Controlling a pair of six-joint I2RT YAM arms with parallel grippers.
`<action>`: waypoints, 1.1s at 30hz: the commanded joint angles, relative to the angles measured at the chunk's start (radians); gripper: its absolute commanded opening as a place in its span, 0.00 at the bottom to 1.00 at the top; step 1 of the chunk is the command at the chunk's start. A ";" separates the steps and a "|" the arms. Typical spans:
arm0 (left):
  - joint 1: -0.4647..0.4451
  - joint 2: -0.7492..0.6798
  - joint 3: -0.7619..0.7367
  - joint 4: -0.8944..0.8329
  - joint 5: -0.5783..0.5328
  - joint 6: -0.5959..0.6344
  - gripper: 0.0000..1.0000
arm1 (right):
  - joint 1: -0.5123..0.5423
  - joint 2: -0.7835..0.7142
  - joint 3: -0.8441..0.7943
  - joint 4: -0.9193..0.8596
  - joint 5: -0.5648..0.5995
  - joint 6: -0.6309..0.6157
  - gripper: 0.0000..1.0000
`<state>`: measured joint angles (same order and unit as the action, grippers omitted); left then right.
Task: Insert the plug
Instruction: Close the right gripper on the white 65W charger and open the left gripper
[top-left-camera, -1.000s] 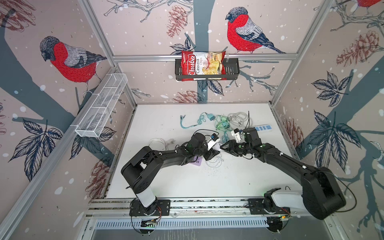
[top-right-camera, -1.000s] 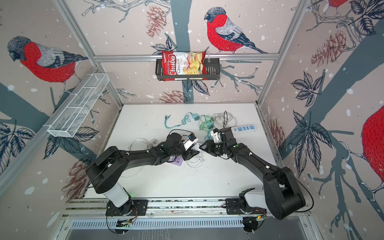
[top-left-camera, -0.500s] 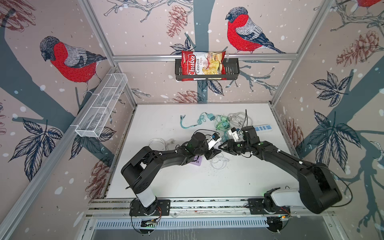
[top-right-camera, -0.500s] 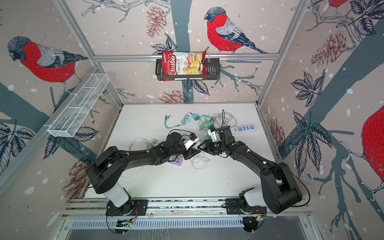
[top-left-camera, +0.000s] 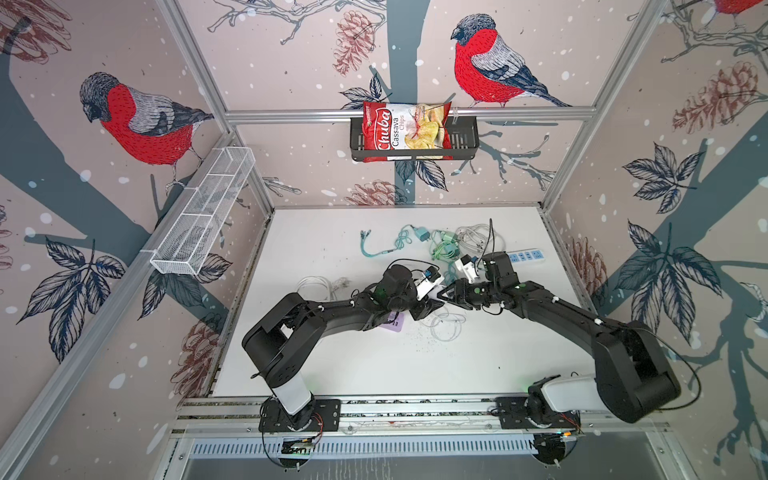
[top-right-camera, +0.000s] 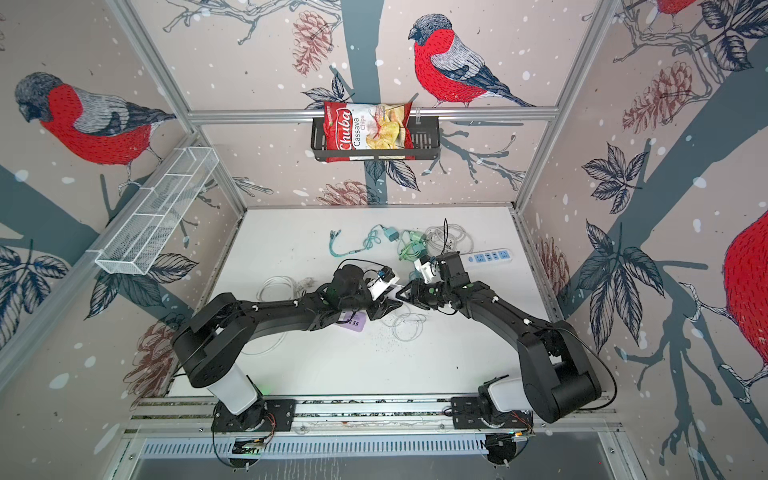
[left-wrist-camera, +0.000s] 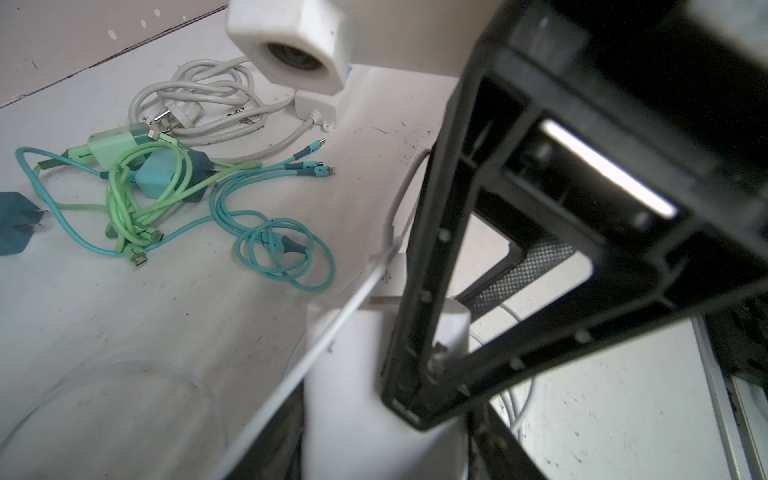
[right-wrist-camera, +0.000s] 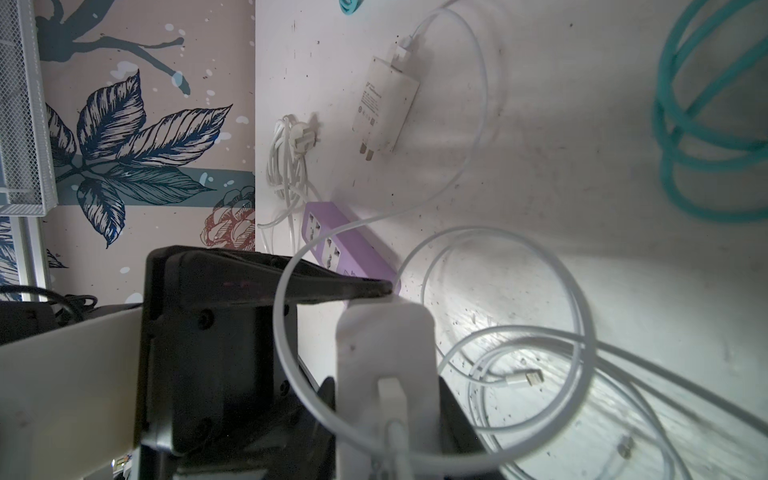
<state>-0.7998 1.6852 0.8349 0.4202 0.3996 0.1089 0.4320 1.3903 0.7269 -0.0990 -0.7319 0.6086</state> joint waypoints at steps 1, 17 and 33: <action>-0.004 -0.005 0.009 0.062 0.042 0.002 0.38 | 0.004 0.006 -0.012 0.042 -0.035 -0.019 0.27; 0.001 -0.071 0.133 -0.391 -0.236 0.102 0.70 | -0.026 -0.062 0.085 -0.367 0.420 -0.224 0.12; -0.002 -0.019 0.201 -0.339 -0.063 0.147 0.62 | -0.018 -0.066 0.082 -0.359 0.418 -0.213 0.12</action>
<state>-0.8005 1.6604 1.0168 0.0666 0.2325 0.2180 0.4118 1.3170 0.8024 -0.4641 -0.3157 0.4103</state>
